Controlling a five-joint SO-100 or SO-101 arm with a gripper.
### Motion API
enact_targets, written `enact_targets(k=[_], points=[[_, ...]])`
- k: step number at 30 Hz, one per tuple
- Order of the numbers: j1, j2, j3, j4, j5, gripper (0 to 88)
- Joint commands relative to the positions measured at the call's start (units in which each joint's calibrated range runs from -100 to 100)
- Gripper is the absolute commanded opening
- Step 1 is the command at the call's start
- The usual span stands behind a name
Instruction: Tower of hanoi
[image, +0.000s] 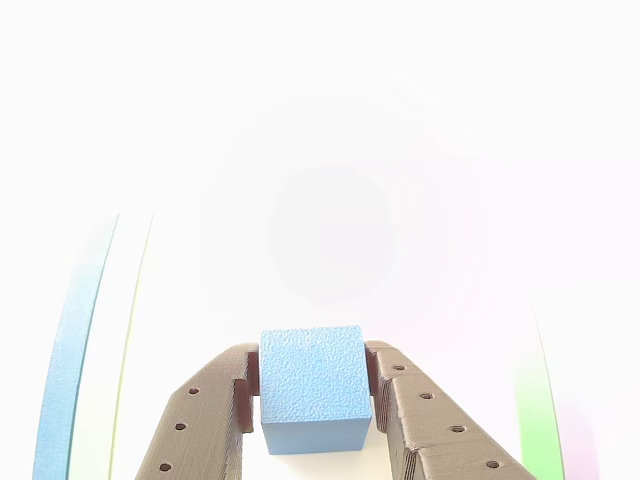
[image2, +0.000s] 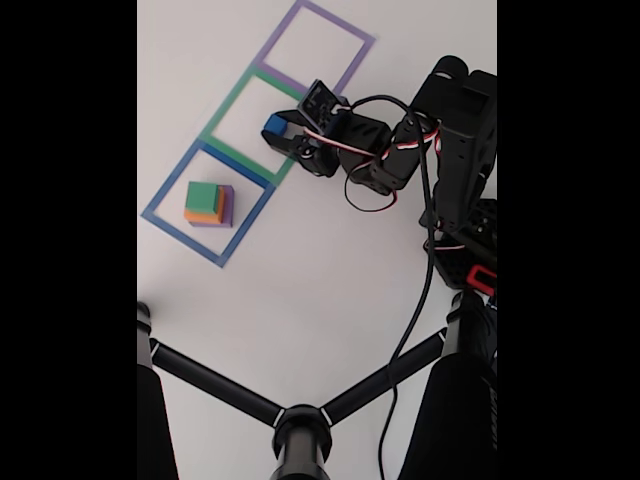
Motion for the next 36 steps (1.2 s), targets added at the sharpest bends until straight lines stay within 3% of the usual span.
enact_targets(k=[1, 8, 17, 26, 31, 36], points=[[-0.73, -3.23, -0.59, -0.25, 0.59, 5.1], [-1.11, -19.22, -1.23, 17.49, 0.59, 4.8], [-2.07, -47.16, -15.41, 67.77, 0.59, 4.4], [-5.23, -50.23, -51.68, 111.58, 0.59, 4.2], [-8.68, -48.13, -68.41, 127.53, 0.59, 4.1], [-13.09, -47.16, -76.86, 134.73, 0.59, 4.1]])
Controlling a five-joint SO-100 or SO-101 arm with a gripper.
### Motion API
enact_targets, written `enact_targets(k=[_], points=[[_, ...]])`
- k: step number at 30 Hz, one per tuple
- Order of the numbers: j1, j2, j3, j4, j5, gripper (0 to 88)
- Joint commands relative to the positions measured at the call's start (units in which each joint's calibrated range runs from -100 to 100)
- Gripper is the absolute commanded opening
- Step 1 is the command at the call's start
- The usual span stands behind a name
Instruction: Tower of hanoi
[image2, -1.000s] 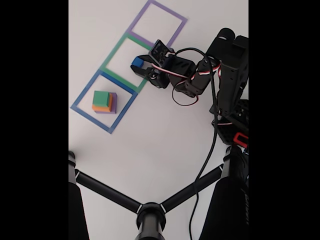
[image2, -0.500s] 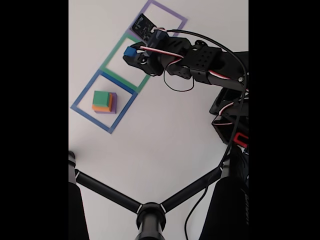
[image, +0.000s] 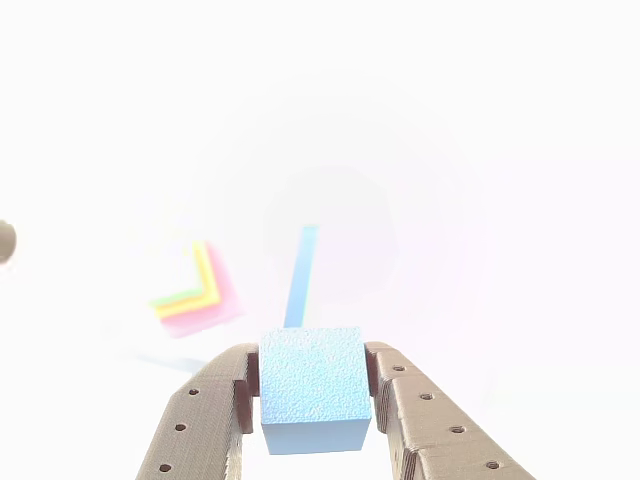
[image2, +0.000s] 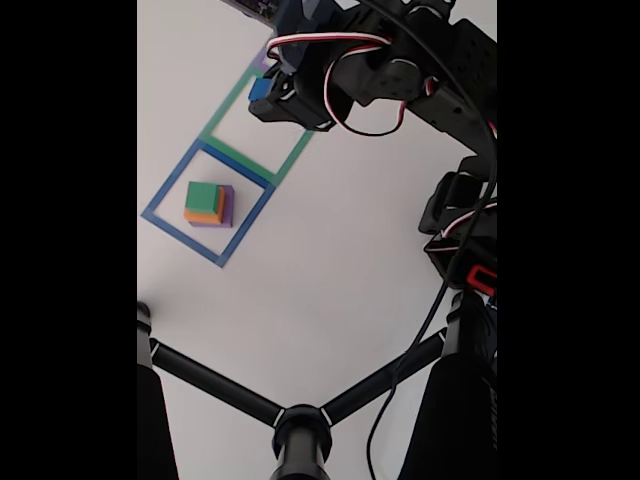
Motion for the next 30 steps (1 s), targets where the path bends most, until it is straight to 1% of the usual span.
enact_targets(k=[1, 8, 12, 18, 26, 30], points=[[-3.71, -0.22, -8.23, 4.40, 0.59, 4.1], [-7.07, 0.75, -8.87, 4.00, 0.59, 4.1], [-8.50, 2.29, -5.69, -1.11, 0.59, 4.3], [-10.42, 3.33, 5.40, -16.49, 0.59, 4.4], [-11.48, 3.33, 24.31, -39.16, 0.59, 4.3], [-11.86, 4.22, 31.22, -48.07, 0.59, 4.2]])
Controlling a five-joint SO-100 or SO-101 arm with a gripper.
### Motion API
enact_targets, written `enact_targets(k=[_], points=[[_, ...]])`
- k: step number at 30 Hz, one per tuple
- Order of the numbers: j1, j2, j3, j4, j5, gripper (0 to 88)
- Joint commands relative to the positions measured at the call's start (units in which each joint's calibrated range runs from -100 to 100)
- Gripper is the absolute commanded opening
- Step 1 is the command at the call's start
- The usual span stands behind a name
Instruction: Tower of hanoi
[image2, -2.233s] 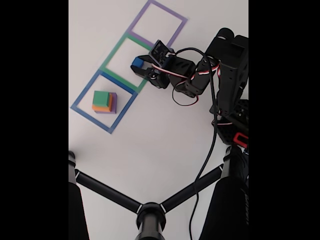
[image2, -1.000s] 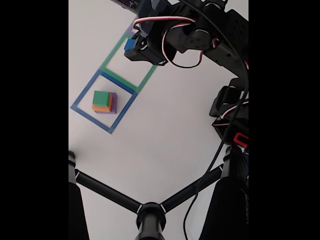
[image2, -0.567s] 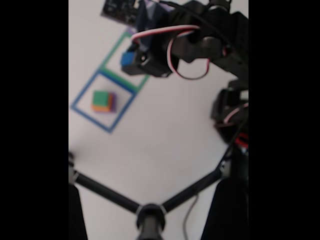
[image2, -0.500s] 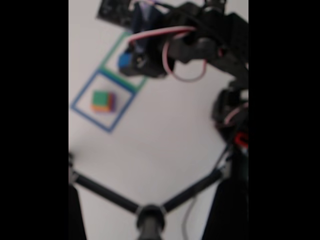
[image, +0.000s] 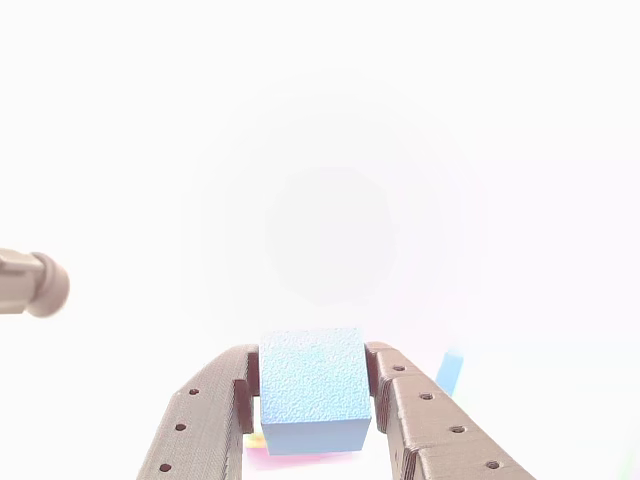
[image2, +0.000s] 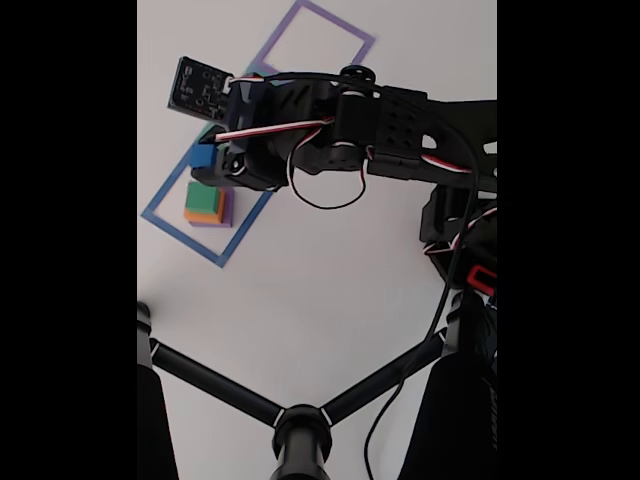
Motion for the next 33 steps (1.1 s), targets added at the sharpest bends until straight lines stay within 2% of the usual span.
enact_targets(k=[1, 8, 18, 33], points=[[-1.00, 0.57, 4.92, -10.85, 0.59, 4.2], [-1.96, 7.03, 10.10, -26.32, 0.59, 4.2], [-2.25, 13.49, 14.10, -39.60, 0.59, 4.3], [-2.72, 13.25, 20.19, -45.67, 0.59, 4.3]])
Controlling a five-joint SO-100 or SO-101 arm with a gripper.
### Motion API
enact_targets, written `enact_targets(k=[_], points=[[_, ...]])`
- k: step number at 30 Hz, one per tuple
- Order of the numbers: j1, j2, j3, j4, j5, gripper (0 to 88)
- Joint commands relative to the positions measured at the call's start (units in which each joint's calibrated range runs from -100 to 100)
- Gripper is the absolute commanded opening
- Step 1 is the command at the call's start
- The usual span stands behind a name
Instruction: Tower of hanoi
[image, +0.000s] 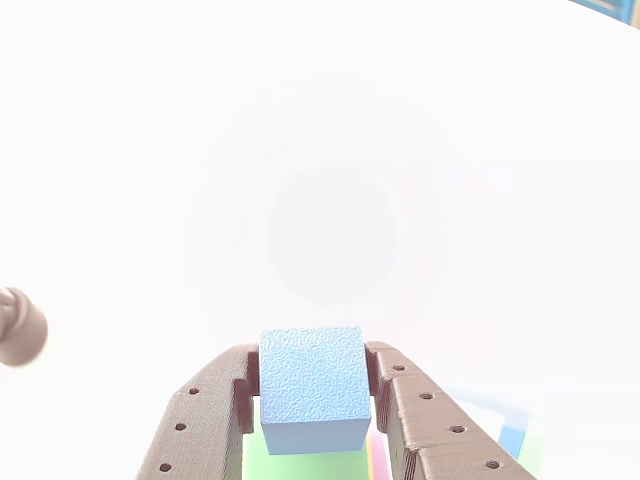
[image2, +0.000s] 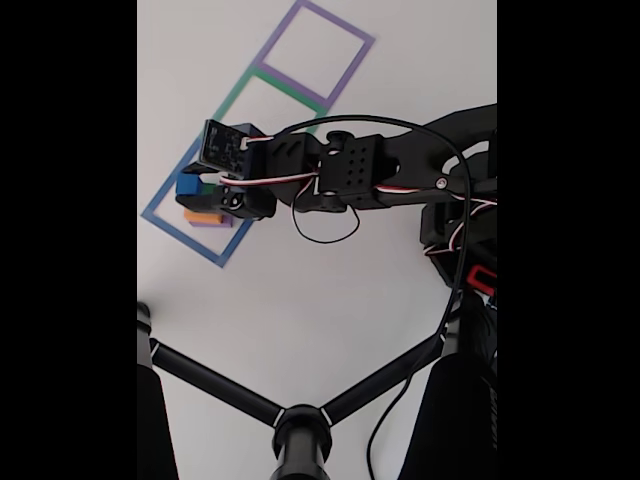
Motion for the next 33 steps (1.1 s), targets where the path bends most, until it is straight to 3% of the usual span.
enact_targets(k=[1, 18, 22, 26, 33], points=[[-0.84, -1.02, 0.10, -2.01, 0.59, 4.3], [-0.27, 0.03, 4.10, -6.87, 0.59, 5.1], [0.12, 1.24, 3.92, -8.24, 0.59, 9.6], [0.60, 1.97, 3.74, -8.97, 0.59, 20.3], [0.69, 1.49, 3.56, -8.97, 0.59, 23.9]])
